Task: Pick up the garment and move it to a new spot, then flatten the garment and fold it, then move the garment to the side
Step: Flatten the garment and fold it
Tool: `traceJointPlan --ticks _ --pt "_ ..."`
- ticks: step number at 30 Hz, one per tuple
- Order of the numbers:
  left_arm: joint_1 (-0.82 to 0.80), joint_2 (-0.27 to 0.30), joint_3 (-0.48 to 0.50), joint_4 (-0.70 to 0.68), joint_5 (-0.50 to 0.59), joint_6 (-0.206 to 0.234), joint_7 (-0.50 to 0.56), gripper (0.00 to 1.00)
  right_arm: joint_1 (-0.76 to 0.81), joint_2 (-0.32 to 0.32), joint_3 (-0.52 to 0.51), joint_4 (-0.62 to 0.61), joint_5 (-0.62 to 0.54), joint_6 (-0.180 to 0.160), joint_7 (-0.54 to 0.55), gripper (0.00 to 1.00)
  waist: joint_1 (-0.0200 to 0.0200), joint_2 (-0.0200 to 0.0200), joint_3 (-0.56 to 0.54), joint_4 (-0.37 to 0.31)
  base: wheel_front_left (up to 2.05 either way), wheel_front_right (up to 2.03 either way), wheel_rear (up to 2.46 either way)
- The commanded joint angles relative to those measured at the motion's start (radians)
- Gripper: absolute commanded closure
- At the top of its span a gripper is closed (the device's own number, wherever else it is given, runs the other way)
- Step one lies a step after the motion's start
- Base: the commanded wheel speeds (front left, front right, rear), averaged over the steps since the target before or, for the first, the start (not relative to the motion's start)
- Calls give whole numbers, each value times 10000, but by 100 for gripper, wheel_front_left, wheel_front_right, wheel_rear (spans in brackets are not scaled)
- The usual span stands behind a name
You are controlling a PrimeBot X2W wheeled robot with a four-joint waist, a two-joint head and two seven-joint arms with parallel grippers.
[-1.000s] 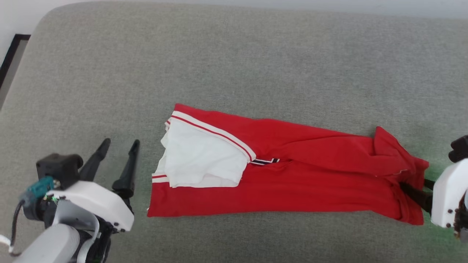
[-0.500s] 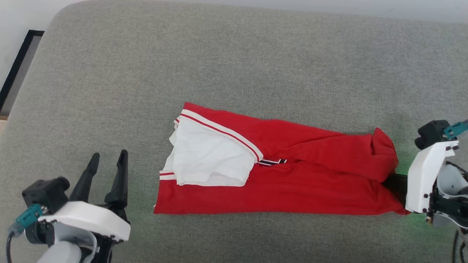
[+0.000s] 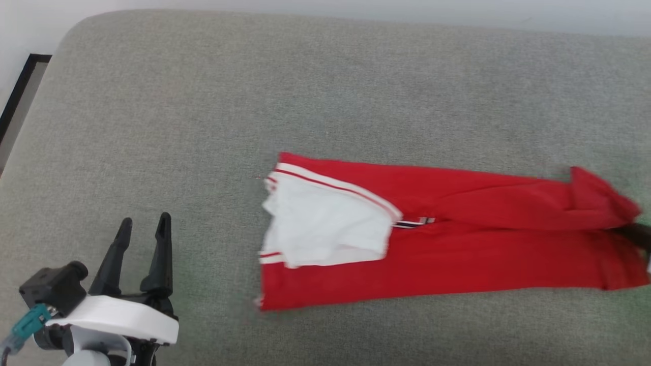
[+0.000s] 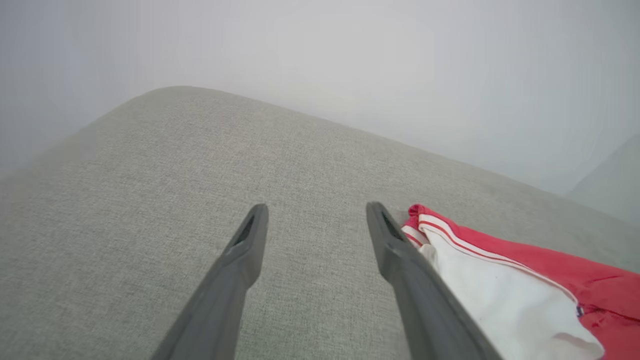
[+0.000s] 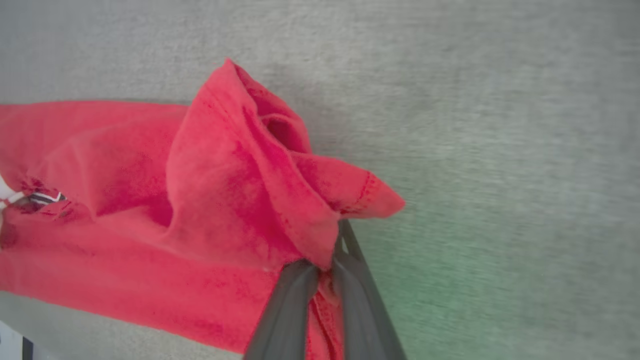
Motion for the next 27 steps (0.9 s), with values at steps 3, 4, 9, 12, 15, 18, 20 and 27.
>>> traceJointPlan --ticks 3,4,9,12,15,18,20,27 --pt "208 -236 299 34 309 -276 -62 0 -227 -358 -405 462 -123 -4 -200 100 0 0 -31 -112 0 0 0" --pt "229 -309 371 22 376 -358 -62 0 -269 -472 -482 599 -162 -4 -239 100 0 0 -31 -138 0 0 0" --pt "259 -687 701 147 699 -688 -63 0 -626 -905 -656 1519 -555 -4 -582 100 0 0 -68 -282 0 0 0" --pt "294 -870 848 233 826 -826 -63 0 -779 -824 -557 1611 -515 -4 -605 100 0 0 -117 -379 0 0 0" --pt "337 -995 982 286 892 -968 -62 0 -789 -675 -354 1244 -267 -3 -443 100 0 0 -182 -487 0 0 0" --pt "364 -1104 1097 331 987 -1029 -62 0 -579 -611 -109 533 -19 -3 -304 100 0 0 -269 -572 0 0 0" --pt "444 -1141 1151 353 1053 -1063 -62 0 -402 -532 7 -15 158 -3 -231 100 0 0 -325 -604 0 0 0" --pt "507 -1221 1150 412 1058 -1167 -61 0 20 -57 726 -1970 427 -3 3 100 0 0 -551 -475 0 0 0"
